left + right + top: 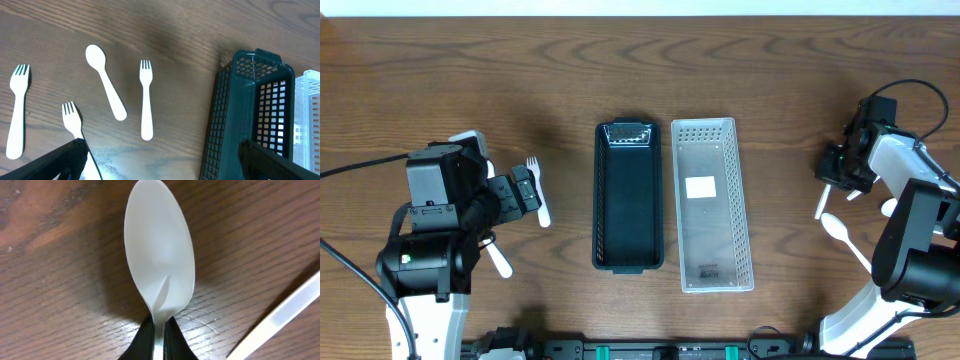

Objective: Pack container
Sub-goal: 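Close the right gripper on the handle of a white spoon, then lift the spoon and carry it left over the white basket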

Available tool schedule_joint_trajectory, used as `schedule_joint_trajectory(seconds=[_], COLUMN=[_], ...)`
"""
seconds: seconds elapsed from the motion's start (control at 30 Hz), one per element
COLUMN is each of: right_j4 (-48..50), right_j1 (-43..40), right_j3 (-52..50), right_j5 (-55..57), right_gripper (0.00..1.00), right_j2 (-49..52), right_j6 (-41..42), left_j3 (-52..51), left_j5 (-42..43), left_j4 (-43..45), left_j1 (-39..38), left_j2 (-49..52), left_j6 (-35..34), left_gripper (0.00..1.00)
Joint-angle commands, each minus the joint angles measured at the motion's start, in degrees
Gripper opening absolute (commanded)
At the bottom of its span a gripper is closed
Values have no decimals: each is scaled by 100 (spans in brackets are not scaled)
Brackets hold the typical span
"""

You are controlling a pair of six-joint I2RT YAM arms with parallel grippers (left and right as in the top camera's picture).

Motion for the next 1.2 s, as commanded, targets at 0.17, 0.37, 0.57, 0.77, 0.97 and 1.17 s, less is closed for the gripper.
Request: schedule_joint_trajectory(seconds=[0.17,0.37,0.57,0.77,0.97,1.17], right_j4=[-9,-487,-1196,-1567,-1681,-1679], right_j1=[136,730,1711,2758,3543,4017], right_j3=[81,763,1526,1617,1353,1241], right_j5=[-168,-264,-271,-319,-466,-466], right_gripper=[1,1,1,1,1,1], right_j2=[103,-568,-1405,-1770,-1414,-603], right_j6=[-68,-236,-236,46,330,393], left_j3=[98,98,98,98,98,98], left_j5=[11,13,11,11,11,11], left_j4=[-13,-13,-13,-13,-11,-15], left_j1=[-2,-2,-2,-2,-2,-2], left_j2=[7,7,7,7,7,7], left_j6=[33,33,33,33,35,33], left_gripper=[98,98,98,98,98,98])
